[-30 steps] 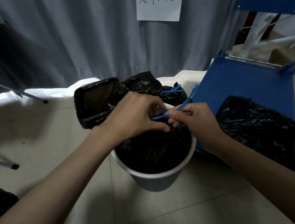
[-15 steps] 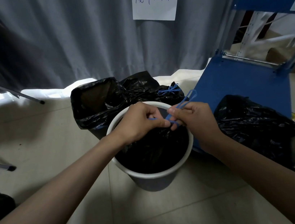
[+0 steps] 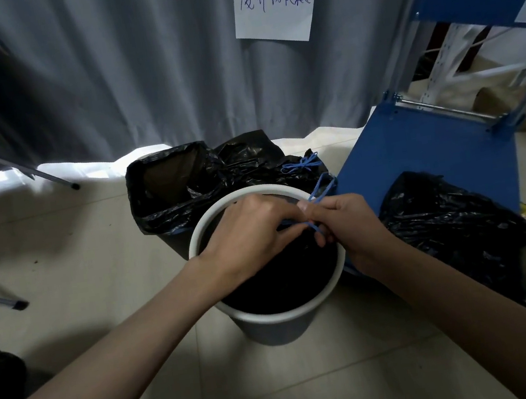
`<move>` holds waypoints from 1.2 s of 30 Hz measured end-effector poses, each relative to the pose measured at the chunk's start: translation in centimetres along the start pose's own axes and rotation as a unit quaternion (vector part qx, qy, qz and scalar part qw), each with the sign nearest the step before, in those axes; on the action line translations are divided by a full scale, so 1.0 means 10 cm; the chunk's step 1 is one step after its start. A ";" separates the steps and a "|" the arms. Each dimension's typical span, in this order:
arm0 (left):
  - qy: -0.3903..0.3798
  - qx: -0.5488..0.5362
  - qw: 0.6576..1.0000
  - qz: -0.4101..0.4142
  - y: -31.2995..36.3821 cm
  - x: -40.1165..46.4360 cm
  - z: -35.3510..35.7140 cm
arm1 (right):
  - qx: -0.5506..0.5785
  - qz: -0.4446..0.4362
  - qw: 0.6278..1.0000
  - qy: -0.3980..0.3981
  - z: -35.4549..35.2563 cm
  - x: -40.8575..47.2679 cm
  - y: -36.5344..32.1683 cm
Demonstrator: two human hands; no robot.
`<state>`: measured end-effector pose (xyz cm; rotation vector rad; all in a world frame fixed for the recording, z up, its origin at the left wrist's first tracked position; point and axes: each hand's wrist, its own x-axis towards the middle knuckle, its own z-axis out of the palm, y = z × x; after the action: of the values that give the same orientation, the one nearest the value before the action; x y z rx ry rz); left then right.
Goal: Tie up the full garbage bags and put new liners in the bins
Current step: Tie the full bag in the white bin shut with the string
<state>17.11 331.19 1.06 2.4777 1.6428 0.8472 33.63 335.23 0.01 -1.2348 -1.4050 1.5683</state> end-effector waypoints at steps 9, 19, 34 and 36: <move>-0.136 -0.361 0.857 -0.341 -0.01 0.09 -0.15 | -0.037 -0.088 0.995 -0.001 0.00 0.05 -0.07; -0.121 -0.419 0.808 -0.396 -0.09 0.10 -0.25 | -0.261 -0.204 0.943 0.007 0.12 -0.02 0.02; -0.112 -0.305 0.874 -0.361 -0.44 0.06 -0.32 | -0.317 -0.083 0.941 -0.082 -0.02 -0.05 -0.18; -0.098 -0.199 0.902 -0.371 -0.58 -0.01 -0.32 | -0.396 -0.057 0.908 -0.122 -0.10 -0.05 -0.15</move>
<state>10.70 332.87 1.83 1.4275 1.8762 0.6922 34.62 335.34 1.67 -1.3738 -2.3731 1.1070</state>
